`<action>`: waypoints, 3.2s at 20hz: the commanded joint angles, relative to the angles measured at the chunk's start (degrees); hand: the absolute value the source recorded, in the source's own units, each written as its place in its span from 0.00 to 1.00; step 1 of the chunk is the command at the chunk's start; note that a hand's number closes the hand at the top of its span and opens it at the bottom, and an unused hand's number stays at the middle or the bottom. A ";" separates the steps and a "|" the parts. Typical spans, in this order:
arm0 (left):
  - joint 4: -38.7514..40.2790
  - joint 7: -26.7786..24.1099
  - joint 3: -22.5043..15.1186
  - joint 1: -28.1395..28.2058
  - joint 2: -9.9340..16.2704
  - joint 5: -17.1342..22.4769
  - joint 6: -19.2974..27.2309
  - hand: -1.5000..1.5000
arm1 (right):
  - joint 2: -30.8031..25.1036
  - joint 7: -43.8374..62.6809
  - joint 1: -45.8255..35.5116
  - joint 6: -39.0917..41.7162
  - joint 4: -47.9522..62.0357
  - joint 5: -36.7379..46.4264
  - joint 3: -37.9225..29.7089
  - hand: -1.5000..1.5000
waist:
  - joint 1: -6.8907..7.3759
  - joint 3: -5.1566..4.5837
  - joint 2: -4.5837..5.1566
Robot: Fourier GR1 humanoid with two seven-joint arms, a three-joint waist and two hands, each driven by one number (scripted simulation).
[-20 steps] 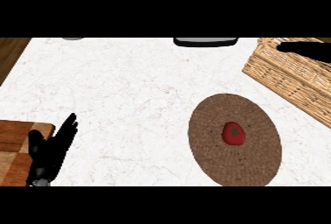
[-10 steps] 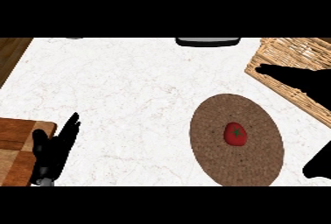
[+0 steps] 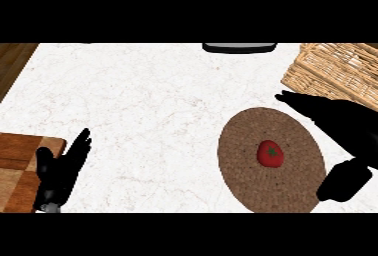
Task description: Pick the tomato from the placemat and place it in the basket
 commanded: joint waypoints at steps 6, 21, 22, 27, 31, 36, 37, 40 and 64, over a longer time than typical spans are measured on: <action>4.23 1.82 -2.43 3.98 -2.89 -1.69 0.20 0.50 | 4.51 -6.09 5.03 -3.37 3.43 9.56 2.32 0.00 | -0.02 -0.66 0.52; 1.54 5.25 -0.31 2.63 -1.74 -1.36 -1.15 0.50 | 10.28 -18.65 9.58 -11.41 13.10 24.13 6.50 0.00 | 0.15 -0.64 0.48; 1.30 3.25 -1.29 4.78 -2.65 -2.49 -0.63 0.50 | 12.20 -14.92 7.14 -9.75 12.22 22.35 5.45 0.00 | 0.29 -0.68 0.42; 5.39 1.33 0.87 2.77 -2.27 -2.13 -1.54 0.50 | 11.39 -17.70 6.64 -8.19 15.87 24.92 5.69 0.00 | 0.08 -0.71 0.53; 0.76 2.43 0.91 6.33 -1.09 -1.84 -2.45 0.50 | 9.79 -19.51 11.78 -8.93 16.17 27.94 7.49 0.00 | -0.09 -0.67 0.35; 2.69 3.97 0.17 3.09 -3.03 -3.47 -0.71 0.50 | 13.32 -19.39 8.41 -7.79 21.44 28.65 6.87 0.00 | -0.12 -0.68 0.46; 6.16 2.74 2.23 0.99 -1.92 -1.28 -3.25 0.50 | 12.22 -20.18 7.62 -7.18 21.66 28.77 6.04 0.00 | -0.32 -0.71 0.52; 1.17 1.17 0.63 7.53 -2.70 -2.22 -2.96 0.50 | 15.02 -19.25 9.35 -9.97 21.12 31.17 7.64 0.00 | 0.07 -0.69 0.33; 0.50 3.57 0.02 3.45 -4.73 -4.59 -2.35 0.50 | 25.99 -12.88 0.09 -18.80 41.31 43.11 1.02 1.00 | 2.20 -0.68 1.35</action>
